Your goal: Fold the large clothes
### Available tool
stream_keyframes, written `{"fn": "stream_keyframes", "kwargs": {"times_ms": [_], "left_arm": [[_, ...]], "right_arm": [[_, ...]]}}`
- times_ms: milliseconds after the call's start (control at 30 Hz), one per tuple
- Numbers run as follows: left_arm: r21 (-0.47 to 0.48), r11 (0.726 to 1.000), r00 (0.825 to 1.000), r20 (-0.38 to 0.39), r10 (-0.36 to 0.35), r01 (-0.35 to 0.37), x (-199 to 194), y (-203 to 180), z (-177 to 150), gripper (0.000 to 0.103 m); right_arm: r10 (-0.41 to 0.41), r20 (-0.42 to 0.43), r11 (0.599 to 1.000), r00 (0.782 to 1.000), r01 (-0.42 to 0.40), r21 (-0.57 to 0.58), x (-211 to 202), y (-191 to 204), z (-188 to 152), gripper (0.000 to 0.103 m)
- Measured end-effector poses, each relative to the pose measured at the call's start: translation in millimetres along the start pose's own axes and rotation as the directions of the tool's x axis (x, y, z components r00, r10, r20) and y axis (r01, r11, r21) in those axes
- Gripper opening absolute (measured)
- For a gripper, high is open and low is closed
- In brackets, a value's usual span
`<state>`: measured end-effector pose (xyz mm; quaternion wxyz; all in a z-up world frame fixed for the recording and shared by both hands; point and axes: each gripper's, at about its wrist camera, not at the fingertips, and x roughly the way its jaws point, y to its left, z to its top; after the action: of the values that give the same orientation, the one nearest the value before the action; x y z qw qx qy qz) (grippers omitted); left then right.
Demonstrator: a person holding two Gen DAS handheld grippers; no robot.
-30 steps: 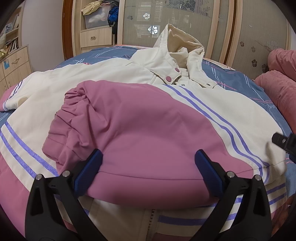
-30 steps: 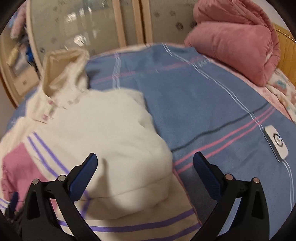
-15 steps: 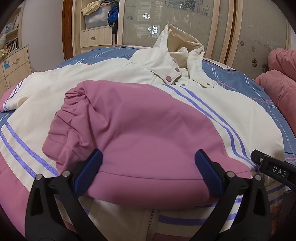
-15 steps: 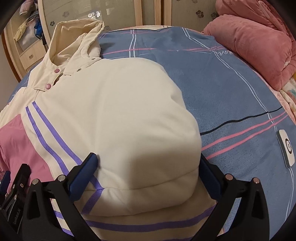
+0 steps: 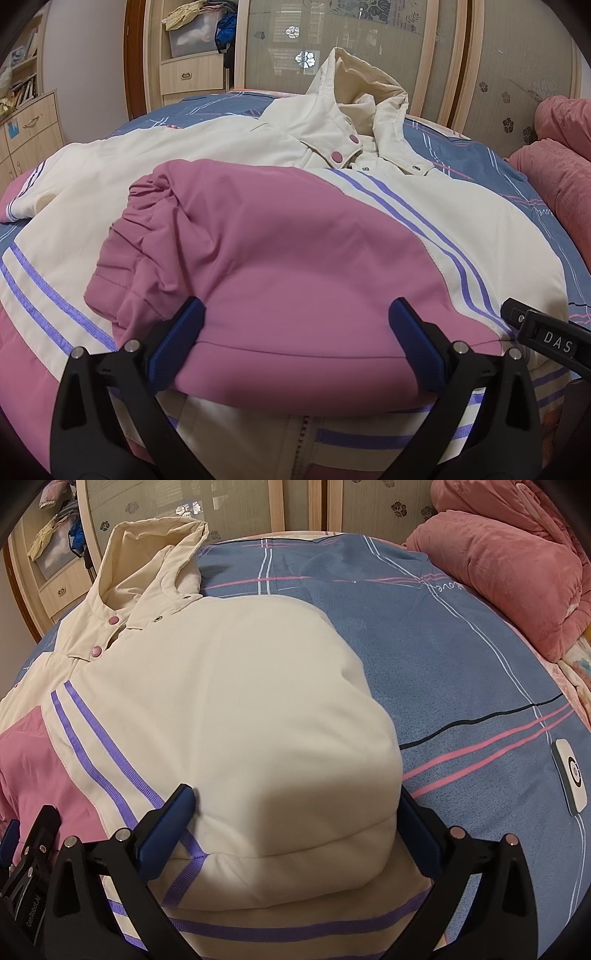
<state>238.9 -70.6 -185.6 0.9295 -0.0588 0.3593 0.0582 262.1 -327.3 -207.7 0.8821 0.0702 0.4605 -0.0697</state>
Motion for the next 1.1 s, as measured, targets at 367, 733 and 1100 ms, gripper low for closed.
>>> {"fn": "stream_keyframes", "kwargs": {"times_ms": [367,733,1100], "left_arm": [[0.001,1.000,1.000,0.000,0.000,0.000,0,0,0,0.101],[0.000,1.000,1.000,0.000,0.001,-0.001,0,0,0,0.101],[0.000,1.000,1.000,0.000,0.001,-0.001,0,0,0,0.101]], "right_arm": [[-0.052,0.085,0.995,0.995,0.059,-0.082,-17,16,-1,0.102],[-0.039,0.032,0.997,0.999,0.041,-0.060,-7,12,-1,0.102],[-0.031,0.003,0.999,1.000,0.031,0.020,-5,-6,1,0.102]]}}
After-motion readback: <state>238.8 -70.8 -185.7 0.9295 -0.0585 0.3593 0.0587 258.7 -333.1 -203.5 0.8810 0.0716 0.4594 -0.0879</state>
